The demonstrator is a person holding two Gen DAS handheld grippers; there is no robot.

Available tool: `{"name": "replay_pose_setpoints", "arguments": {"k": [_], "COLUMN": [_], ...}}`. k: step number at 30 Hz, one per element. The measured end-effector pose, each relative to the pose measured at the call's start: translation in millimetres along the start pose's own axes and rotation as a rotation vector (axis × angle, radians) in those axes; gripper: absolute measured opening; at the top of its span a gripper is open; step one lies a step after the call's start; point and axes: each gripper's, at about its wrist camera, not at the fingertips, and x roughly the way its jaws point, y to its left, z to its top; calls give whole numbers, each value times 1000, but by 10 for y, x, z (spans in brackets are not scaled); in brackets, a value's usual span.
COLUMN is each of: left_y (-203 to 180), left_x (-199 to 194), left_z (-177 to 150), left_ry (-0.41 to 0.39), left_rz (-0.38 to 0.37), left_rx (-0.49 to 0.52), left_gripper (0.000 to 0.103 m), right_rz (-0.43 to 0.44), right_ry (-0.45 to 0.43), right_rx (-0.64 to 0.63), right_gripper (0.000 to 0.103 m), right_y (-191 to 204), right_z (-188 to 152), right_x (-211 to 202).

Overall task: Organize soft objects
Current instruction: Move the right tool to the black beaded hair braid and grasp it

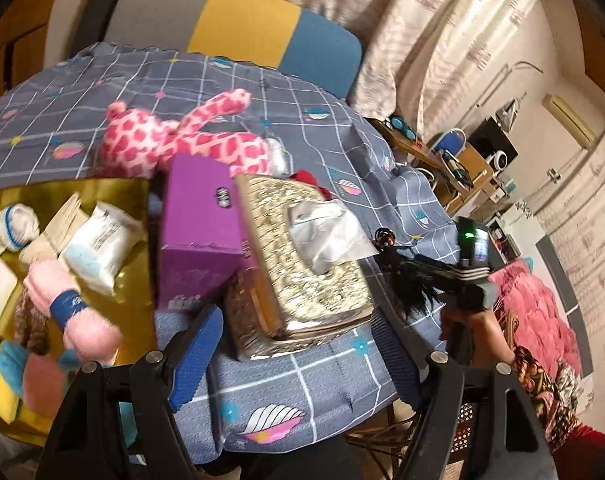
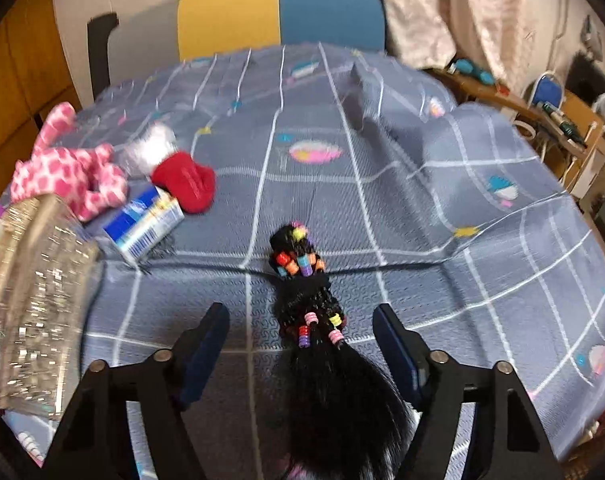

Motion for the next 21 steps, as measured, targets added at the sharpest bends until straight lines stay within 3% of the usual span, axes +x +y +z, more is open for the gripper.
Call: {"name": "replay_pose_setpoints", "arguments": {"k": [4, 6, 14, 21], "left_y": [-158, -234, -702, -1022], "left_x": [74, 104, 375, 1017], "left_z": [113, 172, 537, 954], "left_ry": [16, 22, 85, 244], "left_rz": [4, 4, 16, 42], "left_rx": [32, 48, 145, 134], "left_gripper": [77, 77, 77, 78], "right_rz": [-2, 15, 103, 267], "right_ry": [73, 103, 128, 95], "right_rx": [-41, -63, -60, 155], "right_gripper": [58, 42, 38, 36], "right_y": [-22, -45, -281, -627], "right_z": [-20, -45, -154, -141], "right_x": [281, 368, 319, 200]}}
